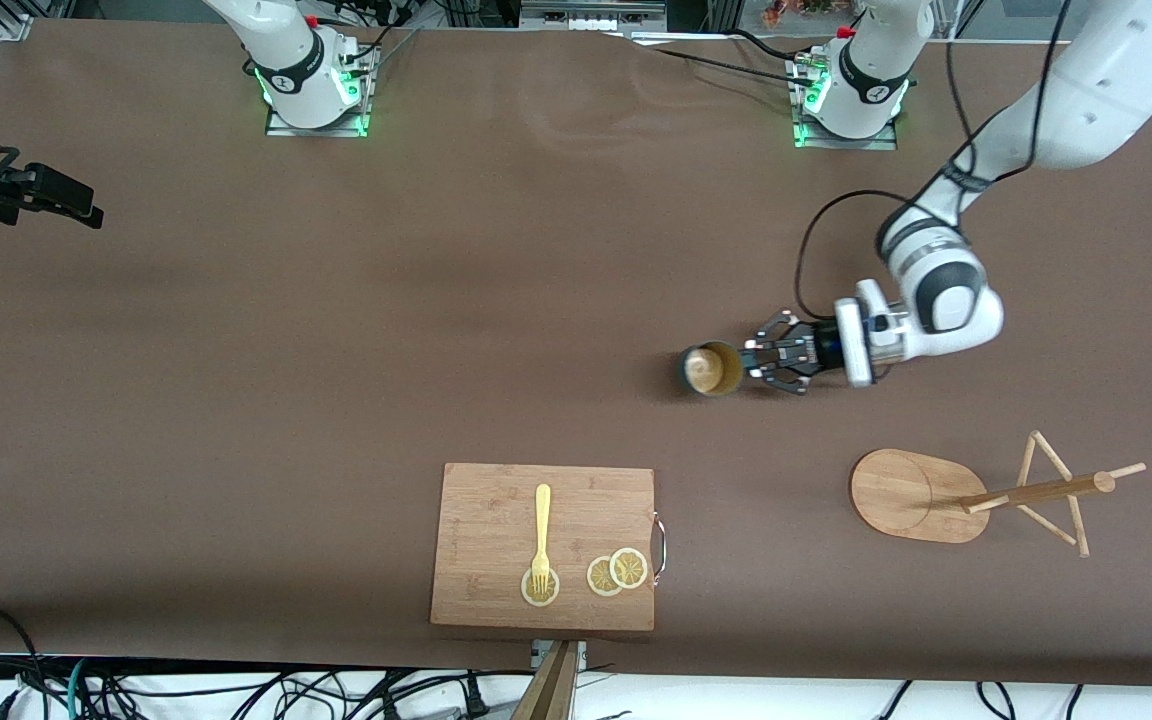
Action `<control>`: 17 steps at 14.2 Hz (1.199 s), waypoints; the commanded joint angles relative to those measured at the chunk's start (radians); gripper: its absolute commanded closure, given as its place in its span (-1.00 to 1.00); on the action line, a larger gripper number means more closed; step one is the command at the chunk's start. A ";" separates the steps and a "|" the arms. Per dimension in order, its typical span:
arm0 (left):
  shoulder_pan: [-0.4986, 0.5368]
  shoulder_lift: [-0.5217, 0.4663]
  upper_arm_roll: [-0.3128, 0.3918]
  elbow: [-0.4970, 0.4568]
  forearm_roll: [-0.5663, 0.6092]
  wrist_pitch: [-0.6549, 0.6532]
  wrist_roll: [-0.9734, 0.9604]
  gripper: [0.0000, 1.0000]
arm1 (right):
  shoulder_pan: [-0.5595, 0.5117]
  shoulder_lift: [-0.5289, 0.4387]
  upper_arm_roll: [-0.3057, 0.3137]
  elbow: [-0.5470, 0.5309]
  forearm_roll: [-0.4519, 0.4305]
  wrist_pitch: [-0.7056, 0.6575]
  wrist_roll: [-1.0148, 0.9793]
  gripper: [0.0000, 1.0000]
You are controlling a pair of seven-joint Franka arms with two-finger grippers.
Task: Pass cup and hang on rack
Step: 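Lift the mug by the handle with the left gripper toward the rack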
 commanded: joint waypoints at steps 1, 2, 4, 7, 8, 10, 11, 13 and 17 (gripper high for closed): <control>0.127 -0.067 -0.015 -0.057 0.085 -0.131 -0.235 1.00 | -0.009 -0.006 0.002 0.006 0.013 -0.011 -0.016 -1.00; 0.190 -0.073 -0.014 -0.055 0.154 -0.188 -0.323 1.00 | -0.009 -0.006 0.002 0.006 0.013 -0.011 -0.016 -1.00; 0.309 -0.073 -0.012 -0.051 0.260 -0.303 -0.442 1.00 | -0.009 -0.006 0.002 0.006 0.013 -0.011 -0.016 -1.00; 0.441 -0.050 -0.009 -0.040 0.373 -0.392 -0.496 1.00 | -0.009 -0.006 0.002 0.006 0.013 -0.011 -0.016 -1.00; 0.460 -0.050 -0.006 -0.038 0.387 -0.406 -0.536 1.00 | -0.009 -0.004 0.002 0.006 0.013 -0.011 -0.016 -1.00; 0.489 -0.049 -0.006 -0.005 0.393 -0.457 -0.657 1.00 | -0.009 -0.006 0.002 0.006 0.013 -0.013 -0.016 -1.00; 0.495 -0.049 -0.005 0.014 0.394 -0.475 -0.715 1.00 | -0.009 -0.004 0.002 0.006 0.013 -0.013 -0.016 -1.00; 0.520 -0.047 0.006 0.038 0.394 -0.504 -0.816 1.00 | -0.009 -0.006 0.002 0.006 0.013 -0.013 -0.016 -1.00; 0.531 -0.013 0.046 0.181 0.397 -0.587 -1.052 1.00 | -0.009 -0.004 0.002 0.006 0.013 -0.013 -0.016 -1.00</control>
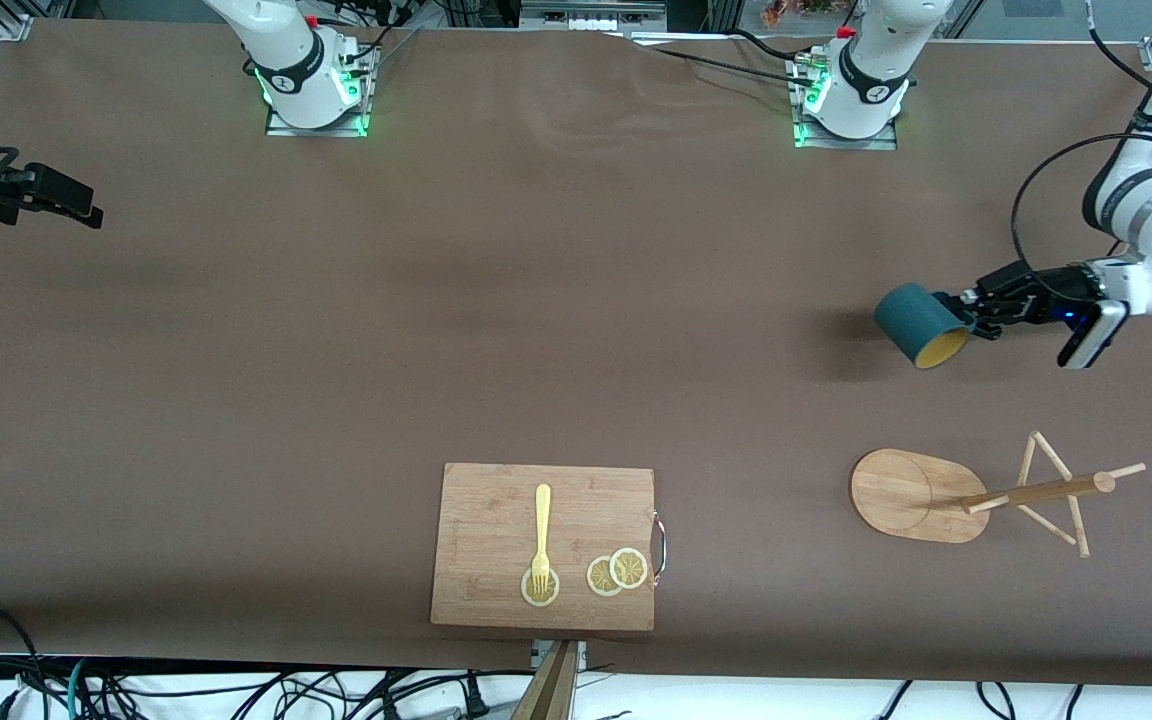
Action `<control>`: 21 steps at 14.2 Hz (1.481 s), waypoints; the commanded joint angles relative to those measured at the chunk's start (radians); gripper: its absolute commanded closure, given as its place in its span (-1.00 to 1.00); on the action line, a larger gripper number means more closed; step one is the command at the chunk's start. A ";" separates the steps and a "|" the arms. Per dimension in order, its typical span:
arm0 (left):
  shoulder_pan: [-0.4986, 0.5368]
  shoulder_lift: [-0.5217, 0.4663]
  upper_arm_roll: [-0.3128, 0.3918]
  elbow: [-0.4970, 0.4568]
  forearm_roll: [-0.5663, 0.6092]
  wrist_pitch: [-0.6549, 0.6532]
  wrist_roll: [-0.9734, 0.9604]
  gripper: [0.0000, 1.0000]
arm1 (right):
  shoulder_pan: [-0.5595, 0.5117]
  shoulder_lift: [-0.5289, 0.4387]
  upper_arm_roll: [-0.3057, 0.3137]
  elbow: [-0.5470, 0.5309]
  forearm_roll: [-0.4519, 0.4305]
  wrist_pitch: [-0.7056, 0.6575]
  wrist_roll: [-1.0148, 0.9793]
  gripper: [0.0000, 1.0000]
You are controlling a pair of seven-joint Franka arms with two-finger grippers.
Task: Pass cup and hang on rack
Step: 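Lift the mug by the handle with the left gripper toward the rack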
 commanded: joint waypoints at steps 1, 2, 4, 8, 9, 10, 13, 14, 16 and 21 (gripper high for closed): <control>0.006 0.042 0.014 0.134 0.038 -0.074 -0.182 1.00 | -0.009 -0.006 0.003 0.006 0.013 -0.014 -0.016 -1.00; 0.008 0.043 0.017 0.162 0.047 -0.076 -0.245 1.00 | -0.009 -0.006 0.003 0.006 0.013 -0.014 -0.016 -1.00; 0.004 0.042 0.015 0.186 0.044 -0.074 -0.357 1.00 | -0.009 -0.006 0.003 0.006 0.013 -0.016 -0.016 -1.00; -0.020 0.057 0.015 0.286 0.030 -0.070 -0.632 1.00 | -0.009 -0.006 0.003 0.007 0.013 -0.016 -0.016 -1.00; -0.020 0.082 0.014 0.311 0.030 -0.067 -0.670 1.00 | -0.009 -0.006 0.003 0.006 0.013 -0.014 -0.016 -1.00; -0.028 0.111 0.014 0.337 0.029 -0.060 -0.695 1.00 | -0.009 -0.006 0.003 0.006 0.013 -0.014 -0.016 -1.00; -0.049 0.131 0.014 0.366 -0.017 -0.016 -0.763 1.00 | -0.009 -0.004 0.003 0.006 0.013 -0.013 -0.016 -1.00; -0.060 0.131 0.014 0.368 -0.037 0.004 -0.789 1.00 | -0.009 -0.004 0.003 0.006 0.013 -0.011 -0.016 -1.00; -0.080 0.135 0.014 0.396 -0.045 0.029 -0.827 1.00 | -0.009 -0.006 0.004 0.006 0.013 -0.010 -0.016 -1.00; -0.115 0.249 0.017 0.525 -0.036 0.030 -0.866 1.00 | -0.009 -0.004 0.004 0.006 0.013 -0.011 -0.016 -1.00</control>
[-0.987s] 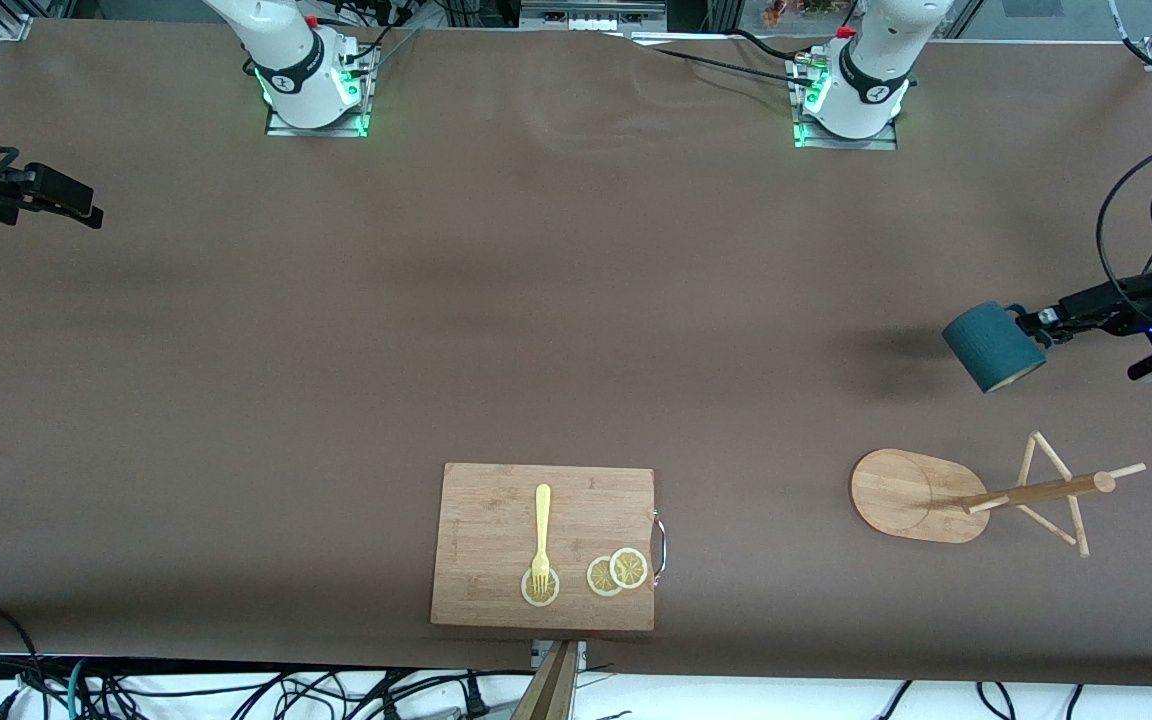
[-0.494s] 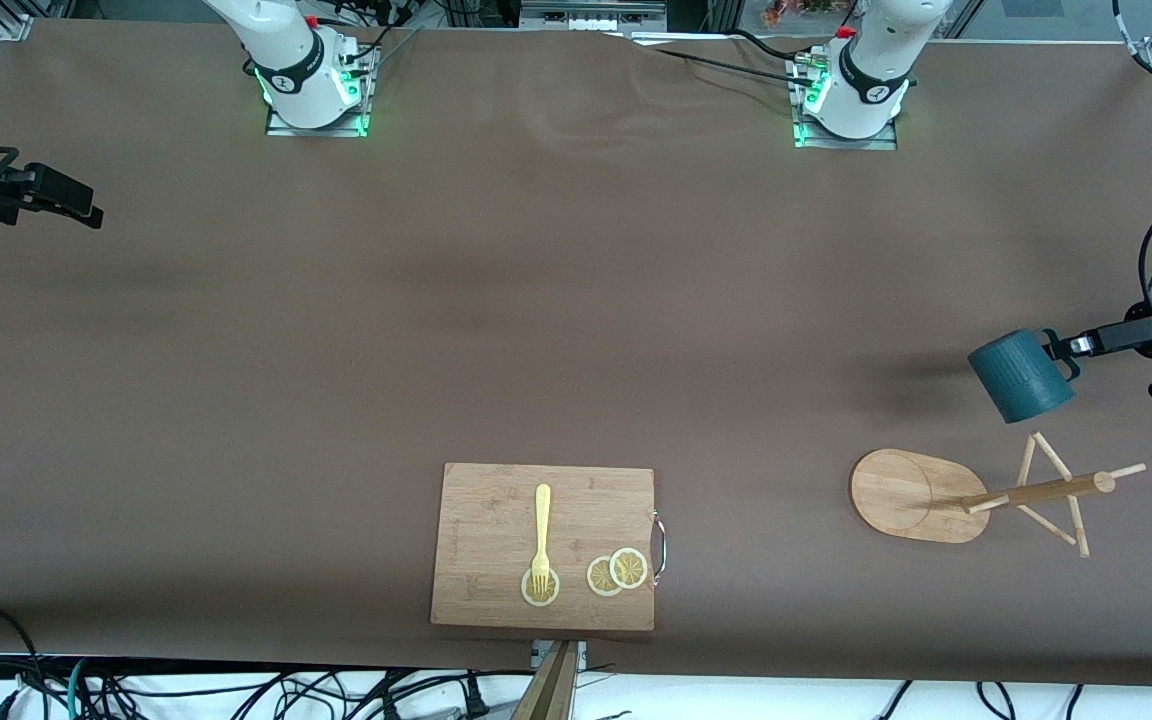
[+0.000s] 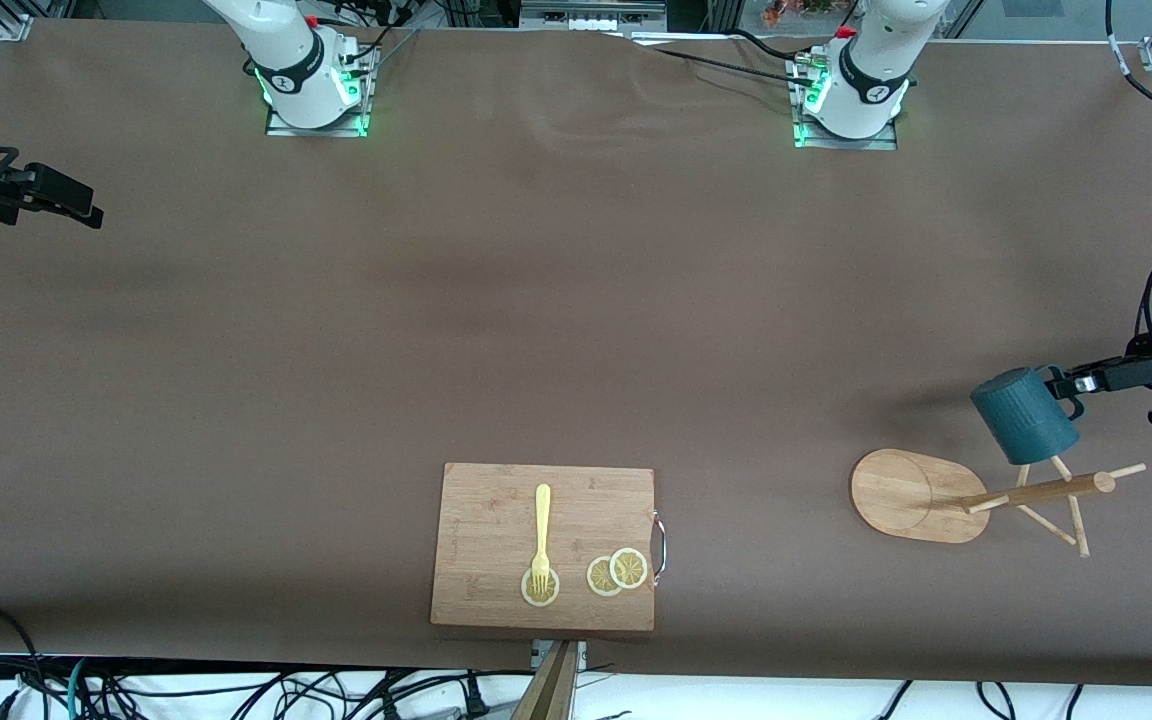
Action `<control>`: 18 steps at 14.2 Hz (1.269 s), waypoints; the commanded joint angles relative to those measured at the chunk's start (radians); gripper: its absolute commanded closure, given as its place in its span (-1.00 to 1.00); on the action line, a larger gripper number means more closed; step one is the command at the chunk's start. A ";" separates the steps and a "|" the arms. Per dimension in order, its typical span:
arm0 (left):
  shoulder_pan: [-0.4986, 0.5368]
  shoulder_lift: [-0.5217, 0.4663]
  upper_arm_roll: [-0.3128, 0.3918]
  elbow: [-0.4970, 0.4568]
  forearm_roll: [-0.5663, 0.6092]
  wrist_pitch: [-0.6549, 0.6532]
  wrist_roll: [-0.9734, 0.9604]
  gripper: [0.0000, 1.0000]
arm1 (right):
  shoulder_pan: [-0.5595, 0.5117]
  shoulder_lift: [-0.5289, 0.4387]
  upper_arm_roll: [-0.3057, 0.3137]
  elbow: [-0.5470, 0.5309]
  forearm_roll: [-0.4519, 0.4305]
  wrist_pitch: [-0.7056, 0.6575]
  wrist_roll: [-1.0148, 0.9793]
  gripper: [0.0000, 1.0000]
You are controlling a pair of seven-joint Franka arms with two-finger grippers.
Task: Pass cup and hang on rack
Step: 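Lift the mug by the handle with the left gripper toward the rack, then hang the mug on a rack peg and open the left gripper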
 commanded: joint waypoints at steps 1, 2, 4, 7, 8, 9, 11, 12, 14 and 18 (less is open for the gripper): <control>-0.014 0.110 0.001 0.109 -0.010 -0.011 -0.029 1.00 | -0.009 -0.004 0.004 0.006 0.013 -0.009 -0.016 -1.00; -0.015 0.127 0.001 0.124 -0.010 -0.009 -0.029 1.00 | -0.009 -0.006 0.004 0.006 0.013 -0.009 -0.016 -1.00; -0.018 0.142 0.001 0.149 -0.010 -0.008 -0.049 1.00 | -0.009 -0.004 0.004 0.006 0.013 -0.011 -0.016 -1.00; -0.023 0.168 0.006 0.173 -0.012 -0.008 -0.055 1.00 | -0.009 -0.004 0.004 0.006 0.014 -0.012 -0.016 -1.00; -0.023 0.178 0.006 0.175 -0.012 0.003 -0.053 1.00 | -0.009 -0.004 0.004 0.006 0.013 -0.011 -0.016 -1.00; -0.023 0.181 0.006 0.173 -0.013 0.014 -0.041 1.00 | -0.009 -0.004 0.004 0.006 0.013 -0.011 -0.016 -1.00; -0.023 0.193 0.006 0.175 -0.013 0.020 -0.036 1.00 | -0.009 -0.004 0.004 0.006 0.014 -0.011 -0.016 -1.00; -0.022 0.195 0.006 0.175 -0.015 0.021 -0.038 1.00 | -0.009 -0.004 0.004 0.006 0.013 -0.011 -0.016 -1.00; -0.020 0.198 0.006 0.173 -0.033 0.021 -0.038 0.57 | -0.009 -0.004 0.004 0.006 0.013 -0.011 -0.016 -1.00; -0.018 0.210 0.022 0.164 -0.068 0.021 -0.021 -1.00 | -0.009 -0.004 0.004 0.006 0.014 -0.011 -0.016 -1.00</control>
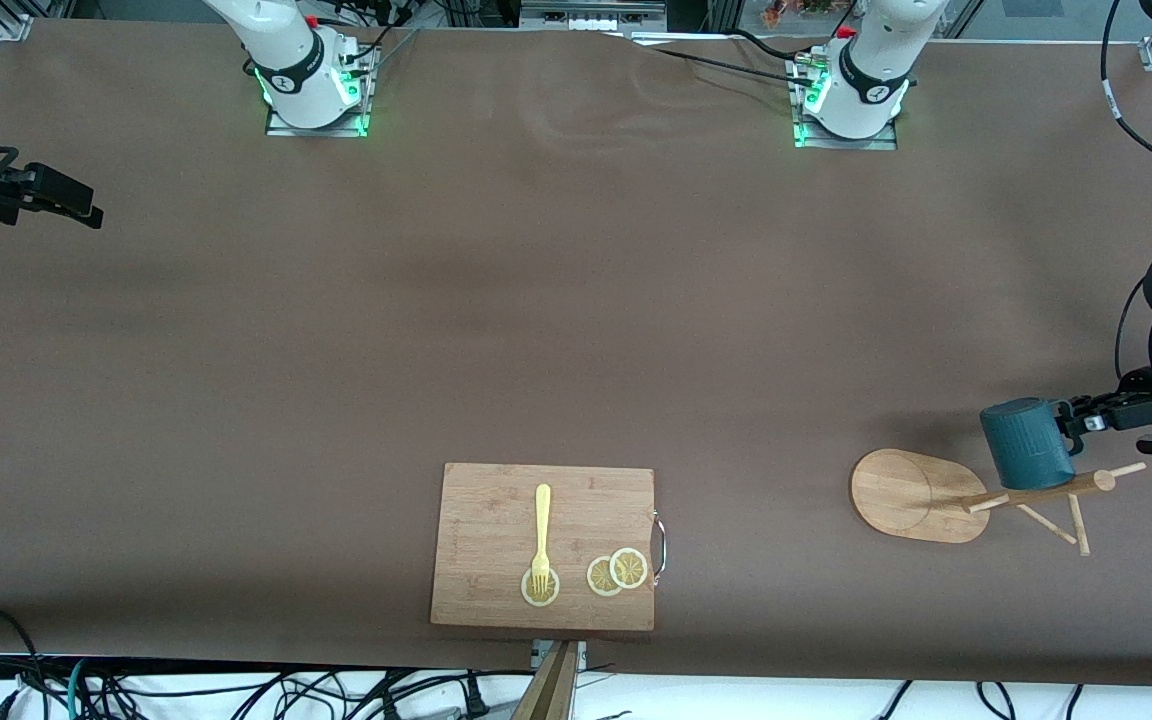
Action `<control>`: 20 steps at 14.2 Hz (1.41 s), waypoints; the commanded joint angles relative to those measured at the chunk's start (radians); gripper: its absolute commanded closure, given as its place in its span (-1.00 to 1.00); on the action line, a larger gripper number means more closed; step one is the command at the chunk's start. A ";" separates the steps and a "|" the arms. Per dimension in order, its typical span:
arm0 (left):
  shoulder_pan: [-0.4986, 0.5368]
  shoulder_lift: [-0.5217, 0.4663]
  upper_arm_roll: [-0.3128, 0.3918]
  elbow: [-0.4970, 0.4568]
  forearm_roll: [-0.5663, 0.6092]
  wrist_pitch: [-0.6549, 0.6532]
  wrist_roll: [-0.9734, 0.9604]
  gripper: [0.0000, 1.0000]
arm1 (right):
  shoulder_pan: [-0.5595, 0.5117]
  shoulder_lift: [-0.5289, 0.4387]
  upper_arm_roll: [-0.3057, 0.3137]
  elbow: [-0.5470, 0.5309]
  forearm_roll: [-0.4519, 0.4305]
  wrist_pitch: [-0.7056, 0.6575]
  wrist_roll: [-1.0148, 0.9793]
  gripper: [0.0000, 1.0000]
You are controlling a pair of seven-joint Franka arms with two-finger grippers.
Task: Pass cup and hang on rack
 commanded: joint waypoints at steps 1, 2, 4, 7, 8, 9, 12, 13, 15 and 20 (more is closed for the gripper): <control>-0.010 0.032 0.023 0.032 -0.014 0.001 0.021 -1.00 | -0.009 -0.004 0.004 0.006 0.014 -0.011 -0.016 -1.00; -0.010 0.035 0.028 0.033 -0.011 0.001 0.026 -1.00 | -0.009 -0.004 0.004 0.006 0.013 -0.011 -0.016 -1.00; -0.013 0.029 0.043 0.038 0.009 0.001 0.023 -1.00 | -0.009 -0.004 0.004 0.006 0.012 -0.011 -0.016 -1.00; -0.012 0.023 0.043 0.087 0.114 -0.002 0.018 -1.00 | -0.009 -0.004 0.004 0.006 0.013 -0.009 -0.016 -1.00; -0.009 0.018 0.045 0.104 0.146 -0.007 0.013 -1.00 | -0.009 -0.004 0.004 0.007 0.014 -0.009 -0.016 -1.00; -0.003 0.008 0.041 0.115 0.176 -0.009 0.010 -1.00 | -0.009 -0.004 0.004 0.007 0.013 -0.009 -0.016 -1.00; 0.022 -0.025 0.038 0.127 0.306 -0.047 0.016 -1.00 | -0.009 -0.004 0.004 0.007 0.012 -0.008 -0.016 -1.00; 0.026 -0.031 0.034 0.171 0.370 -0.062 0.019 -1.00 | -0.009 -0.004 0.004 0.006 0.012 -0.008 -0.016 -1.00; 0.023 -0.051 0.028 0.248 0.508 -0.116 0.021 -1.00 | -0.009 -0.004 0.004 0.006 0.012 -0.008 -0.016 -1.00; 0.025 -0.190 0.028 0.270 0.703 -0.189 0.021 -1.00 | -0.009 -0.004 0.004 0.006 0.013 -0.009 -0.016 -1.00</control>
